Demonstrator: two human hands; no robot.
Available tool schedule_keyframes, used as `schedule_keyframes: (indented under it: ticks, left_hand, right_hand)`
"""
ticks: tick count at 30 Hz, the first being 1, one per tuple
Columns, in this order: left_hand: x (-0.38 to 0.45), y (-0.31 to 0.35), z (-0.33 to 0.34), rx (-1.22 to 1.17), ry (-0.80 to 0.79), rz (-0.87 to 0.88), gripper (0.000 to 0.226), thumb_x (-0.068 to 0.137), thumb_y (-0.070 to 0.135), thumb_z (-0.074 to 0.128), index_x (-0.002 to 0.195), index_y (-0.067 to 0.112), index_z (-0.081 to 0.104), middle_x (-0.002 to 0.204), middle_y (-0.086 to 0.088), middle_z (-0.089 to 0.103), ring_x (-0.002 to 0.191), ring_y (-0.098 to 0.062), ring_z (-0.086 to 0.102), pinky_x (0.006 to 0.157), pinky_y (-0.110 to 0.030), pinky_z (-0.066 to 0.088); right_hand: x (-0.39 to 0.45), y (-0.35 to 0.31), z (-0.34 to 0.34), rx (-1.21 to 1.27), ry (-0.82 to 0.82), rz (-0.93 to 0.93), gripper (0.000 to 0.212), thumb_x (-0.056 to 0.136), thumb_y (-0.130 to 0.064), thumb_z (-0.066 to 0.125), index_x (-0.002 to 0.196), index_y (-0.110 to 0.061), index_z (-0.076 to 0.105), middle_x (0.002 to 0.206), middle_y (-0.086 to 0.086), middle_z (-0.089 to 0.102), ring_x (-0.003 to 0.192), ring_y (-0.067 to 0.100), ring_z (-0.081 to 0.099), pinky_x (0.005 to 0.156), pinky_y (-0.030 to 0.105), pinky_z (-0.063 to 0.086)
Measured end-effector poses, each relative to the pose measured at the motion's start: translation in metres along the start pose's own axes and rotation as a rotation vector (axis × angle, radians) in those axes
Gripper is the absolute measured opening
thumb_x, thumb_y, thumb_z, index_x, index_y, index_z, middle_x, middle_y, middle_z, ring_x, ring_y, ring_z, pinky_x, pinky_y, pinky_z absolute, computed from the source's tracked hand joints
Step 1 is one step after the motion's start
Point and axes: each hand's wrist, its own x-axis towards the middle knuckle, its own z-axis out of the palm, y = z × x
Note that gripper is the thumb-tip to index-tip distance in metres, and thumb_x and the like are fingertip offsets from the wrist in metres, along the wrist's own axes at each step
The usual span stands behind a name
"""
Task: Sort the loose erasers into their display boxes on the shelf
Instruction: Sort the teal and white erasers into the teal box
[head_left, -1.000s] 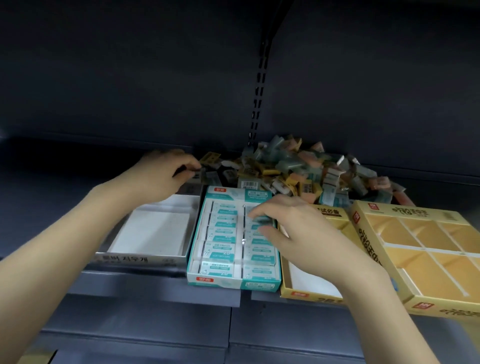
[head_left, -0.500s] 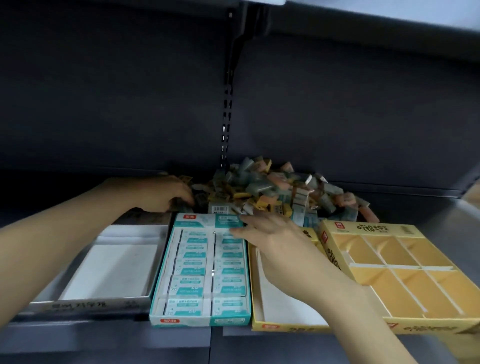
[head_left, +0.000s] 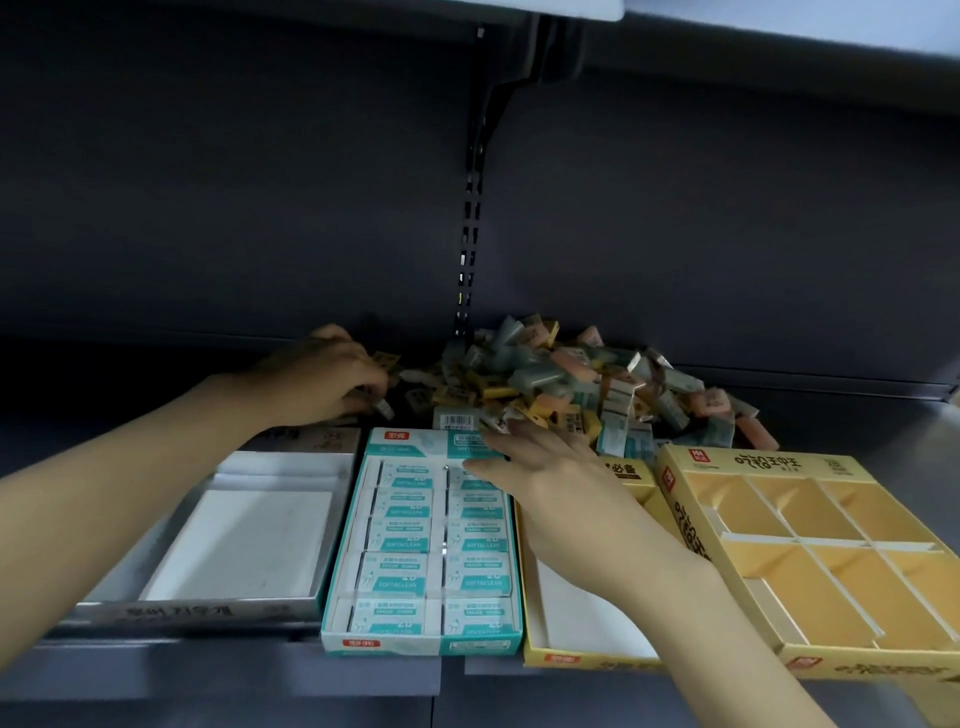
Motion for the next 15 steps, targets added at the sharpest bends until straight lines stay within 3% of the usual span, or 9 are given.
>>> schedule_keyframes:
  ticks: [2,4,7,10,13,15]
  left_hand:
    - [-0.006,0.003,0.000,0.027,0.116,0.005,0.007,0.082,0.027,0.068,0.087,0.023,0.067,0.094,0.011,0.068,0.096,-0.020,0.057,0.087,-0.024,0.027]
    - [-0.011,0.005,-0.004,0.007,0.227,0.011,0.013,0.073,0.020,0.077,0.081,0.019,0.066,0.083,0.008,0.069,0.079,-0.025,0.061,0.080,-0.028,0.036]
    - [-0.015,0.015,-0.009,-0.046,0.413,0.026,0.013,0.079,0.025,0.070,0.085,0.015,0.065,0.082,0.004,0.068,0.065,-0.024,0.060,0.074,-0.028,0.034]
    - [-0.023,0.036,-0.012,-0.146,0.470,-0.020,0.028,0.086,0.038,0.044,0.098,0.018,0.060,0.091,0.003,0.067,0.070,-0.023,0.063,0.075,-0.030,0.033]
    - [-0.033,0.062,-0.013,-0.297,0.497,-0.090,0.041,0.088,0.038,0.038,0.110,0.013,0.063,0.099,0.001,0.065,0.079,-0.021,0.062,0.077,-0.034,0.043]
    - [-0.039,0.074,-0.014,-0.406,0.510,-0.104,0.044,0.088,0.036,0.039,0.113,0.009,0.064,0.102,0.001,0.063,0.083,-0.012,0.057,0.075,-0.025,0.043]
  right_hand:
    - [0.000,0.003,0.005,0.006,-0.035,0.014,0.058,0.066,0.001,0.074,0.120,-0.021,0.064,0.126,0.007,0.061,0.120,0.034,0.054,0.098,0.049,0.041]
    - [0.000,0.001,0.004,0.008,-0.087,0.026,0.056,0.085,-0.004,0.059,0.135,-0.026,0.049,0.145,0.002,0.043,0.138,0.027,0.032,0.112,0.044,0.022]
    - [-0.002,-0.001,0.002,0.045,-0.174,0.057,0.055,0.097,-0.010,0.039,0.147,-0.031,0.027,0.157,-0.004,0.018,0.145,0.017,0.008,0.116,0.034,0.000]
    - [-0.002,-0.003,-0.001,0.056,-0.211,0.073,0.058,0.096,-0.006,0.037,0.147,-0.031,0.025,0.157,-0.005,0.016,0.145,0.015,0.006,0.116,0.032,-0.002]
    - [-0.004,-0.005,-0.005,0.040,-0.216,0.075,0.061,0.094,-0.003,0.038,0.147,-0.031,0.027,0.157,-0.005,0.019,0.145,0.016,0.009,0.116,0.034,0.002]
    - [-0.007,0.000,-0.002,0.025,-0.122,0.112,0.060,0.088,0.003,0.044,0.141,-0.025,0.041,0.148,0.002,0.038,0.138,0.025,0.030,0.113,0.041,0.021]
